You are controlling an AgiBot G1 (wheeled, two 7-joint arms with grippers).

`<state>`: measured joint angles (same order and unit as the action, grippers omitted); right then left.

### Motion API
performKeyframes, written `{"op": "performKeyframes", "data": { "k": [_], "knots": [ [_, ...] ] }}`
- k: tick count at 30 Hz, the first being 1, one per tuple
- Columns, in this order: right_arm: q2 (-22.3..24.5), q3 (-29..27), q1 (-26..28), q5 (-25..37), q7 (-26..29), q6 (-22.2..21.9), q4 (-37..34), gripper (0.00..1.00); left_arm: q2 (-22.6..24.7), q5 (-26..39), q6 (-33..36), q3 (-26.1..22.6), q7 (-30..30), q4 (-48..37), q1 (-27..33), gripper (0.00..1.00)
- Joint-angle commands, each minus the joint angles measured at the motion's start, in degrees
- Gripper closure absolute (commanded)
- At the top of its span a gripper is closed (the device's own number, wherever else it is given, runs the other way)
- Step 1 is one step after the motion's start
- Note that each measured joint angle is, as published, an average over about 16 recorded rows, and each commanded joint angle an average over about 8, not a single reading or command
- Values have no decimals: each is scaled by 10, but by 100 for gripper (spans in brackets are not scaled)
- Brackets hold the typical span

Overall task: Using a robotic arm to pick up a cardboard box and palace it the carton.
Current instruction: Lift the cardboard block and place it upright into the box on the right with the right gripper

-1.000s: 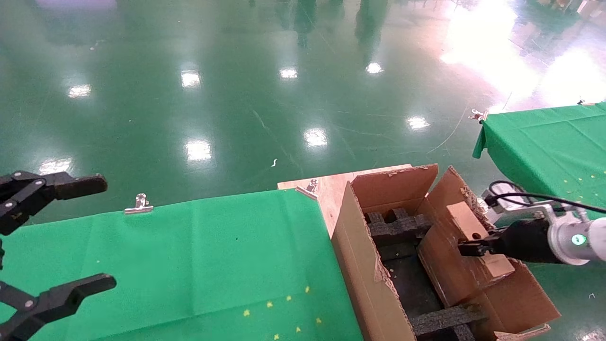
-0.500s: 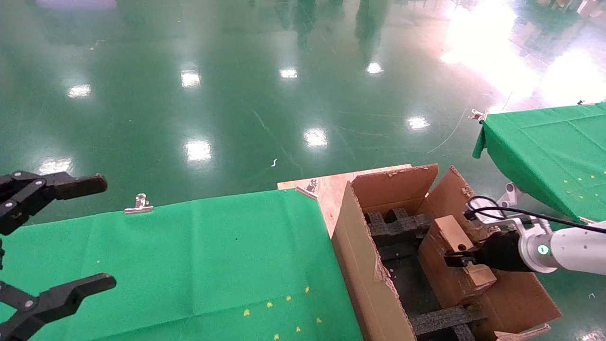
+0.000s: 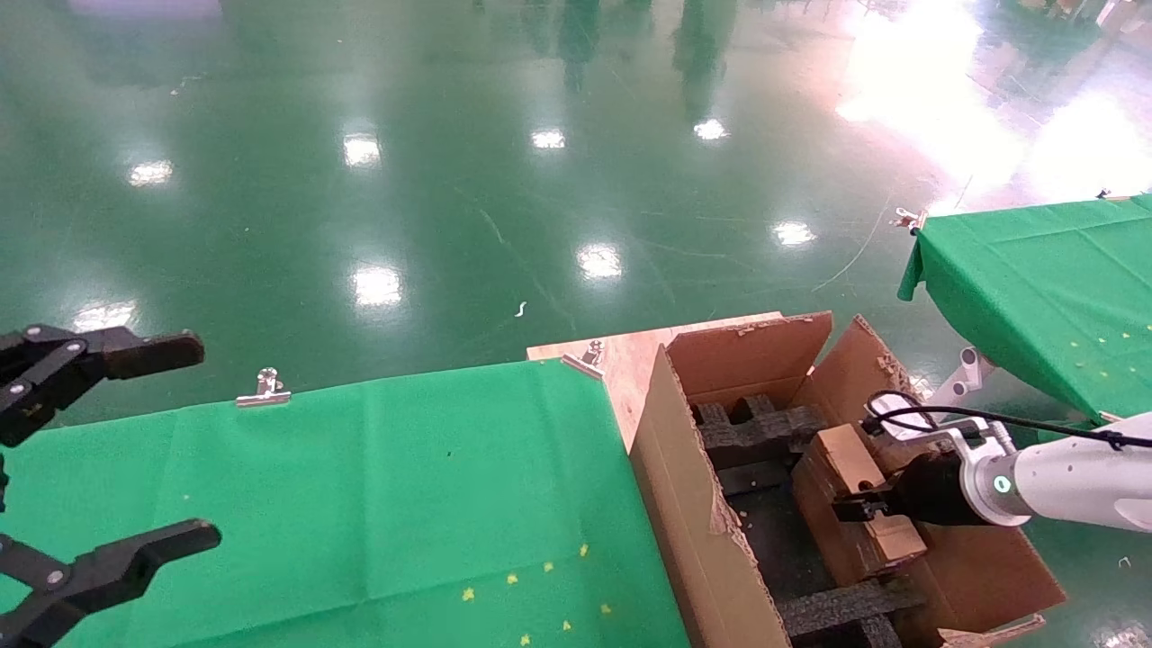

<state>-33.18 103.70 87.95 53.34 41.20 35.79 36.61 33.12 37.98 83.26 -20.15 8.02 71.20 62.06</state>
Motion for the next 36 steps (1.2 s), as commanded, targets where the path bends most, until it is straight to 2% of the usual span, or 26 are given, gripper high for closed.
{"op": "performKeyframes", "data": {
  "k": [1, 4, 36],
  "knots": [
    [-7, -5, -7, -8, -14, 5, -15, 36, 0, 0, 0, 0, 0, 0, 0, 0],
    [-10, -7, -10, -11, -18, 7, -22, 0, 0, 0, 0, 0, 0, 0, 0, 0],
    [15, -10, 26, 6, -20, -4, 14, 0, 0, 0, 0, 0, 0, 0, 0, 0]
  ]
}}
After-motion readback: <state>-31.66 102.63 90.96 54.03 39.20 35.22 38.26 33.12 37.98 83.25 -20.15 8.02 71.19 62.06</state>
